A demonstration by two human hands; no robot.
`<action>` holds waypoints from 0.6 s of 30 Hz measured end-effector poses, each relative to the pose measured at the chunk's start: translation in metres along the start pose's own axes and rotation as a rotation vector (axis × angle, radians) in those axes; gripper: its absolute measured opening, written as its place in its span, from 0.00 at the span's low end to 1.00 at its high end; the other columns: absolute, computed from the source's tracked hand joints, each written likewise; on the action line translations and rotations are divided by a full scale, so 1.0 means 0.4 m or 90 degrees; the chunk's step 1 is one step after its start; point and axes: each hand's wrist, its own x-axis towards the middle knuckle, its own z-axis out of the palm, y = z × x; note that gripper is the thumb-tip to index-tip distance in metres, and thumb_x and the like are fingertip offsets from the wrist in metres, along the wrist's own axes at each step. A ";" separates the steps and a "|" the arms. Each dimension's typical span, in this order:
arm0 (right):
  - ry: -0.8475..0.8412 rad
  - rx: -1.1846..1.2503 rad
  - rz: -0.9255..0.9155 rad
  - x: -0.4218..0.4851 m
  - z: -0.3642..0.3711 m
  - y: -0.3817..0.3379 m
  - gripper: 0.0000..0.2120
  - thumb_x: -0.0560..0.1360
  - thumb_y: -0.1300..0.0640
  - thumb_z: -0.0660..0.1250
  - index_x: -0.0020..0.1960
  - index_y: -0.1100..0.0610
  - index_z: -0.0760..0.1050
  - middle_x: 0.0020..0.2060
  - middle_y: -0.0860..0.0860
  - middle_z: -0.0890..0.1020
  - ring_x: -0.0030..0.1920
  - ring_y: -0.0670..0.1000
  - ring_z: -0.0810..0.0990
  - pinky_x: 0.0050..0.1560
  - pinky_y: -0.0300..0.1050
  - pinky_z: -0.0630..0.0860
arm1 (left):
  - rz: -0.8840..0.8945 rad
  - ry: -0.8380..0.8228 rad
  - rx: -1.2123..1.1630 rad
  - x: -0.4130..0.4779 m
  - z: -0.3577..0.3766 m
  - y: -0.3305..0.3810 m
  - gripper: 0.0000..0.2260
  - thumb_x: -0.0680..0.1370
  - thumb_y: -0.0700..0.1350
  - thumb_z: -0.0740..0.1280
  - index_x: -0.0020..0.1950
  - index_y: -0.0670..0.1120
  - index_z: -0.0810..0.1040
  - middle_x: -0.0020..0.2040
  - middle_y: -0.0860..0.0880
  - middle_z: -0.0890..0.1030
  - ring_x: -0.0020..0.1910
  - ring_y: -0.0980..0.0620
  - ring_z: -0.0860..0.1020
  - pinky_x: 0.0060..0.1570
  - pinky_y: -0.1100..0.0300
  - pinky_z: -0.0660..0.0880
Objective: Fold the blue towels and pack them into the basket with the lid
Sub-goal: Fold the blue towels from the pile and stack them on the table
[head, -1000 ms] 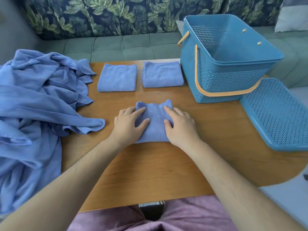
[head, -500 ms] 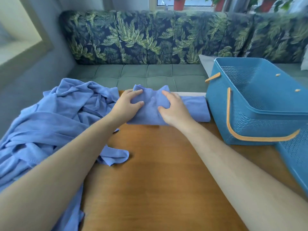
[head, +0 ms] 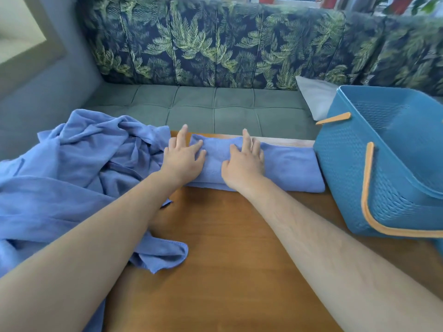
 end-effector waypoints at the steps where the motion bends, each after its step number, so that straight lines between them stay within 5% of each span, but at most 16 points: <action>1: 0.033 -0.023 -0.041 0.005 -0.002 -0.007 0.25 0.81 0.52 0.56 0.78 0.52 0.62 0.82 0.53 0.42 0.81 0.58 0.41 0.80 0.56 0.45 | 0.040 0.029 0.025 0.000 -0.007 0.005 0.19 0.82 0.54 0.61 0.72 0.51 0.74 0.82 0.46 0.53 0.76 0.42 0.59 0.70 0.44 0.60; 4: 0.014 -0.034 -0.110 0.011 0.020 -0.017 0.27 0.84 0.49 0.49 0.83 0.49 0.51 0.82 0.54 0.44 0.81 0.55 0.39 0.79 0.54 0.38 | 0.127 -0.023 0.052 0.009 -0.002 0.017 0.25 0.83 0.57 0.53 0.78 0.49 0.65 0.82 0.47 0.53 0.81 0.47 0.51 0.76 0.48 0.51; 9: -0.058 -0.028 -0.097 0.006 0.076 -0.005 0.27 0.85 0.46 0.43 0.83 0.49 0.45 0.82 0.52 0.43 0.81 0.54 0.39 0.80 0.53 0.37 | 0.119 -0.120 0.026 -0.010 0.051 -0.013 0.33 0.82 0.61 0.38 0.81 0.45 0.56 0.82 0.45 0.55 0.81 0.45 0.52 0.78 0.43 0.54; 13: -0.093 -0.081 -0.116 0.004 0.030 -0.015 0.27 0.85 0.46 0.41 0.83 0.48 0.43 0.82 0.54 0.42 0.81 0.55 0.39 0.80 0.54 0.37 | 0.070 -0.143 0.069 -0.036 -0.003 0.038 0.29 0.83 0.56 0.40 0.82 0.47 0.53 0.82 0.47 0.52 0.81 0.45 0.50 0.77 0.44 0.52; 18: 0.003 -0.048 -0.181 -0.063 -0.040 -0.035 0.25 0.86 0.48 0.45 0.82 0.44 0.48 0.82 0.54 0.43 0.81 0.55 0.40 0.80 0.54 0.39 | 0.090 -0.070 -0.020 -0.099 -0.147 0.054 0.23 0.86 0.52 0.50 0.82 0.51 0.56 0.82 0.50 0.53 0.79 0.50 0.59 0.73 0.46 0.61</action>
